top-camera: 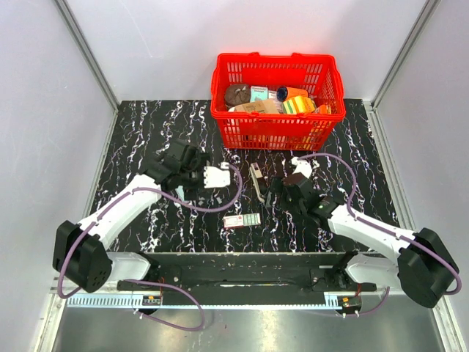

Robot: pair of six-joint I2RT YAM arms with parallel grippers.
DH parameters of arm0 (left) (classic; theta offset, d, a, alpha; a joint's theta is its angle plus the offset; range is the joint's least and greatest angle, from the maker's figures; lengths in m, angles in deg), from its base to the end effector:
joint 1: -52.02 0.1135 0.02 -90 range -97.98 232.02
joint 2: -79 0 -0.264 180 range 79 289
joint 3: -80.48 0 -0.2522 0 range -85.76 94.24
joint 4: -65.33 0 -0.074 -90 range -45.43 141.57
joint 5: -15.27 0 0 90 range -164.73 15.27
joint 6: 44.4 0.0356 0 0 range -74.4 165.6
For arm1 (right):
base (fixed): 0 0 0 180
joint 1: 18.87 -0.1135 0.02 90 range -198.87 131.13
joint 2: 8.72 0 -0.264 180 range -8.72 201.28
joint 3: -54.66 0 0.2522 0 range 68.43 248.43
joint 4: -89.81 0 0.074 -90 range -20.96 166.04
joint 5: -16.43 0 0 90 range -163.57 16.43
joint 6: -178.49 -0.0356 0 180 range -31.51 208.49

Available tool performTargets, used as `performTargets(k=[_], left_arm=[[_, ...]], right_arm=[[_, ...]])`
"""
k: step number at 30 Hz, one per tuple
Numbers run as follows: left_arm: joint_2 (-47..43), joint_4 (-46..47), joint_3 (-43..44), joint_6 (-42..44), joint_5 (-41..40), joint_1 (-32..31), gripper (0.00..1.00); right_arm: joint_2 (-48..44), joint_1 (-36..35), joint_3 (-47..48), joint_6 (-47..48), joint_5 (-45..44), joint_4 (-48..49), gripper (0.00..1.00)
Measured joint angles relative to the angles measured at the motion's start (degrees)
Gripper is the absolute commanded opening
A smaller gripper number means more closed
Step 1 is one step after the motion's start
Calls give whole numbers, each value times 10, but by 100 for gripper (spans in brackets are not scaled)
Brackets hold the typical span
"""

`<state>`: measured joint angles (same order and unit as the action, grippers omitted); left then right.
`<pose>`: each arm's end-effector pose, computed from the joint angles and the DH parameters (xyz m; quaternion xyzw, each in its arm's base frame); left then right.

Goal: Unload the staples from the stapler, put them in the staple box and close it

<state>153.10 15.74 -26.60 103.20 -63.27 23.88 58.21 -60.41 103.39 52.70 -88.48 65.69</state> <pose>0.2336 -0.1330 0.2779 0.6622 0.6641 -0.0060 0.3470 0.1829 0.1498 0.2046 0.0069 0.9084 0.1577 0.3871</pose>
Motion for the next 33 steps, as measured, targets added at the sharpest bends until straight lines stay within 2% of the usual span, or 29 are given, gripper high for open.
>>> performTargets(k=[10, 14, 21, 29, 33], left_arm=[[8, -4, -64, 232, 42, -31, 99], [40, 20, -79, 282, 56, -49, 99], [118, 55, -80, 324, 72, -83, 99], [196, 59, -46, 341, 78, -97, 81], [226, 49, -17, 331, 74, -96, 68]], right_arm=[[-2, 0, -12, -11, -10, 94, 98], [-4, 0, -33, -12, -11, 125, 91], [-33, 0, -66, -18, -16, 154, 87], [-74, 0, -101, -27, -22, 185, 69], [-74, 0, -102, -28, -22, 193, 61]])
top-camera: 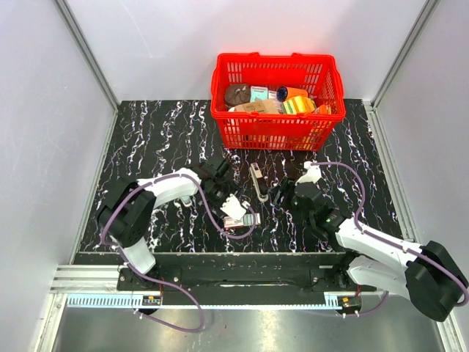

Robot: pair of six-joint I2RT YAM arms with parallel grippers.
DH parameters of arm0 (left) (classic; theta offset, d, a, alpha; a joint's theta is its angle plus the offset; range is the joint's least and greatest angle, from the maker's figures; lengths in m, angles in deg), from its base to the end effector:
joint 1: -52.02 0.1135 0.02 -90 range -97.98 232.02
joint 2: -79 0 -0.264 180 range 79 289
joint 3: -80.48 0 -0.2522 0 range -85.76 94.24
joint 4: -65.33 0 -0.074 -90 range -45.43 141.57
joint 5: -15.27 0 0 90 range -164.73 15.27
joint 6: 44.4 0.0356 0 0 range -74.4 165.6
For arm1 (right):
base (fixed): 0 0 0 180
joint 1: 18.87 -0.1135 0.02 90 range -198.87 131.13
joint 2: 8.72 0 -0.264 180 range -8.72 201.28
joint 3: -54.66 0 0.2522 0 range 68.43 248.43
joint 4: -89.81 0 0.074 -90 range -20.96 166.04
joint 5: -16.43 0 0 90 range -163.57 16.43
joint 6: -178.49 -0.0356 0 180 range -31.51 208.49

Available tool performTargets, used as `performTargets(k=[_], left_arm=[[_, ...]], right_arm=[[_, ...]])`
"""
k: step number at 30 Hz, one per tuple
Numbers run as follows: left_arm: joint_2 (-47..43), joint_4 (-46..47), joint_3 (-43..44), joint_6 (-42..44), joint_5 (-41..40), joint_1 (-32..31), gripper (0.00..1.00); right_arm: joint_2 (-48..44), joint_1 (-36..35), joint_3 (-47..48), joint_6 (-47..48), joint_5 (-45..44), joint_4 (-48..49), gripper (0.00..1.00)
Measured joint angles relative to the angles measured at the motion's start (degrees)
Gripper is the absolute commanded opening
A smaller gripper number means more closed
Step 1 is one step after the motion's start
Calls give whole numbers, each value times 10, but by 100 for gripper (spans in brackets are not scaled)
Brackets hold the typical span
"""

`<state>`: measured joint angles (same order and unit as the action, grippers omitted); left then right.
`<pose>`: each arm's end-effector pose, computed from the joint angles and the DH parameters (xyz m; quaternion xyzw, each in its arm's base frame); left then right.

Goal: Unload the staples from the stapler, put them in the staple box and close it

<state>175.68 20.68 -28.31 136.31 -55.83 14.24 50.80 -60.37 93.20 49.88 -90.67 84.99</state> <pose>0.2419 -0.2021 0.1660 0.8874 0.3967 -0.0689 0.2245 0.1708 0.1372 0.2037 0.0579 0.8394 0.2418 0.4833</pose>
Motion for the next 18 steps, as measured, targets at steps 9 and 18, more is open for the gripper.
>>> performTargets(k=[9, 18], left_arm=[[36, -37, 41, -31, -12, 0, 56], [68, -54, 83, -111, -23, 0, 52]], right_arm=[[0, 0, -1, -1, 0, 5, 51], [0, 0, -1, -1, 0, 9, 48]])
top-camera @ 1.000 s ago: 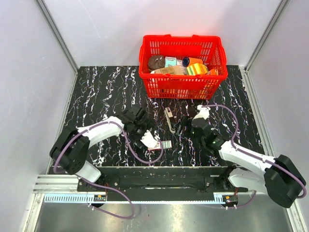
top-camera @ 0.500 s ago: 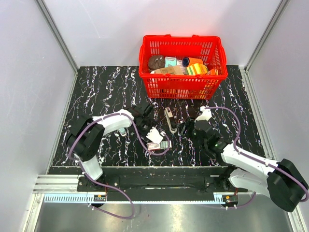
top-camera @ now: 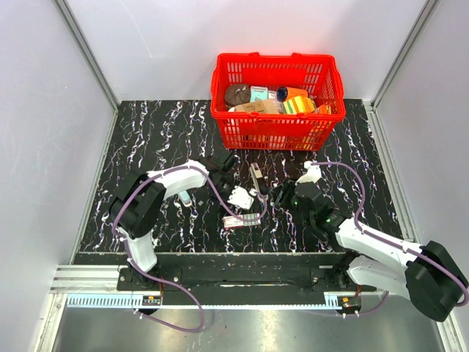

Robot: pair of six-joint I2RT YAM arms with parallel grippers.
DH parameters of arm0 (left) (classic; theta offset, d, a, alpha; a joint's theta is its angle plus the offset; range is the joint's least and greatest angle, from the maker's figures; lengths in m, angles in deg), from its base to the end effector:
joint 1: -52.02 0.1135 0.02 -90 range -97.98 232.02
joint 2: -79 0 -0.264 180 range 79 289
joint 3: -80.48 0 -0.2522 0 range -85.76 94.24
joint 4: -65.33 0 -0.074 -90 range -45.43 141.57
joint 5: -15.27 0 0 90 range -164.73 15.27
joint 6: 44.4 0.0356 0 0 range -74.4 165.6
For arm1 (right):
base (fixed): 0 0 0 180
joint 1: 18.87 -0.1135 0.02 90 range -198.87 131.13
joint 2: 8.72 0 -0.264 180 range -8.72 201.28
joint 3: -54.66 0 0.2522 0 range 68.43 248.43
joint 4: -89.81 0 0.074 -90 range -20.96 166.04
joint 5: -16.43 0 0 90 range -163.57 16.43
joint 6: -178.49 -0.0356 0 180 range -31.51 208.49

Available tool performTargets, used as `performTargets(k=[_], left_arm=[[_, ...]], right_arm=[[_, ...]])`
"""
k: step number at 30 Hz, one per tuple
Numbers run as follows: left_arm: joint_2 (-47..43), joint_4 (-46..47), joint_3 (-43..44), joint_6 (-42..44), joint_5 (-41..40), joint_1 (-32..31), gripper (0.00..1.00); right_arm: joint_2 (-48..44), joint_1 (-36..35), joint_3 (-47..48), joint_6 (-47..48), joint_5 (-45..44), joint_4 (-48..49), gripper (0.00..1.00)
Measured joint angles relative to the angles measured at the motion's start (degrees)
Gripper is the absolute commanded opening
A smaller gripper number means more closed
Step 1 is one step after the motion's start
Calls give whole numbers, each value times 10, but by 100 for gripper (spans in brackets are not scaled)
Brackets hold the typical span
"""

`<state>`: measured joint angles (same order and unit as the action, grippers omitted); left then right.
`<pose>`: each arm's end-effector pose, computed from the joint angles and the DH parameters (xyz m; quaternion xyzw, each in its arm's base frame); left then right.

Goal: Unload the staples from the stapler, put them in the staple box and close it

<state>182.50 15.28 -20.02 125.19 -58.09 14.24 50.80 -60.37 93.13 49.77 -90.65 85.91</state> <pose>0.2639 -0.2174 0.1637 0.8476 0.4921 -0.0849 0.1794 0.1713 0.1376 0.2049 0.0596 0.8355 0.2468 0.4873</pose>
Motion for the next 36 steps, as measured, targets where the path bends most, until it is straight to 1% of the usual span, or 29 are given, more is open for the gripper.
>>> performTargets(k=[14, 18, 21, 26, 30, 36], left_arm=[[45, 13, 61, -113, -7, 5, 51], [48, -20, 103, -135, 0, 10, 58], [47, -32, 119, -148, 9, 12, 60], [45, -54, 112, -168, 14, 14, 60], [43, -55, 86, -187, 14, 14, 62], [41, -53, 68, -209, 13, 14, 60]], right_arm=[[0, 0, 0, 0, 0, 10, 46], [0, 0, 0, 0, 1, 10, 46], [0, 0, 0, 0, 1, 10, 46], [0, 0, 0, 0, 1, 10, 45], [0, 0, 0, 0, 1, 10, 45], [0, 0, 0, 0, 2, 10, 45]])
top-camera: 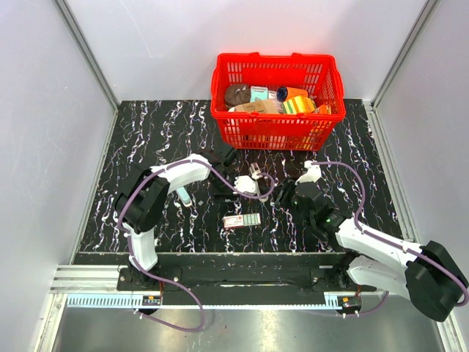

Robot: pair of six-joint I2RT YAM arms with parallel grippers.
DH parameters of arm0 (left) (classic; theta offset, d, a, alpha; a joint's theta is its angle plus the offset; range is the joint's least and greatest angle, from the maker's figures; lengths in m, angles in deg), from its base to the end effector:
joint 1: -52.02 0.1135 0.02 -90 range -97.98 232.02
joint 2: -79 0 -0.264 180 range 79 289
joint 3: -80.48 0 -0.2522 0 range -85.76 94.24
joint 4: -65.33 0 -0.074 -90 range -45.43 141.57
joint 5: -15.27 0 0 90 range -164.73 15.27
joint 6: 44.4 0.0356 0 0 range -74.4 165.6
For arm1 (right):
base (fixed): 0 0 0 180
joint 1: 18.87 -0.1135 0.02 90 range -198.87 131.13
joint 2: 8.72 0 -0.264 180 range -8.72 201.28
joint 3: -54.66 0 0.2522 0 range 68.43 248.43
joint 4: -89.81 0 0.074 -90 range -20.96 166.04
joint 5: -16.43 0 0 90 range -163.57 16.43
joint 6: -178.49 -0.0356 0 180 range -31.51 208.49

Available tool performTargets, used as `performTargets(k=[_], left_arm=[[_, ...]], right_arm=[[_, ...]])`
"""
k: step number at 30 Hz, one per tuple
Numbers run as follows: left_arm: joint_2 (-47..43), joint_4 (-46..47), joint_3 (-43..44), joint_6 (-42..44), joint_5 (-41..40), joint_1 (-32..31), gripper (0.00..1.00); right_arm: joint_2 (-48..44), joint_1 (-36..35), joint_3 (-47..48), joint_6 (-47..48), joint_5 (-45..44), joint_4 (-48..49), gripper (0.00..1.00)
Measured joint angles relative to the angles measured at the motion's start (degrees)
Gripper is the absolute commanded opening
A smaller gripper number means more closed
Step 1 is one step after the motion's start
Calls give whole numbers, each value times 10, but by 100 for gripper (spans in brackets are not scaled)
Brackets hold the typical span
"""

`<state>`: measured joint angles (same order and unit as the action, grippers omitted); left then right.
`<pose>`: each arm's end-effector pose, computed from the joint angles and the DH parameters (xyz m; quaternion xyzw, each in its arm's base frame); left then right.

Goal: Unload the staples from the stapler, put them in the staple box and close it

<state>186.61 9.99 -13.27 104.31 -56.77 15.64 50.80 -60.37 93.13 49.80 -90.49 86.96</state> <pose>0.2830 -0.2221 0.1683 0.7361 0.6489 -0.1300 0.1422 0.1718 0.1382 0.2067 0.0599 0.8308 0.2531 0.4921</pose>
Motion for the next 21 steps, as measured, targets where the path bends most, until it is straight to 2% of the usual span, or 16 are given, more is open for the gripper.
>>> performTargets(k=[7, 21], left_arm=[[0, 18, 0, -25, -4, 0, 54], [-1, 45, -18, -97, -38, 0, 49]], right_arm=[[0, 0, -1, 0, 0, 0, 43], [-2, 0, -5, 0, 0, 4, 39]])
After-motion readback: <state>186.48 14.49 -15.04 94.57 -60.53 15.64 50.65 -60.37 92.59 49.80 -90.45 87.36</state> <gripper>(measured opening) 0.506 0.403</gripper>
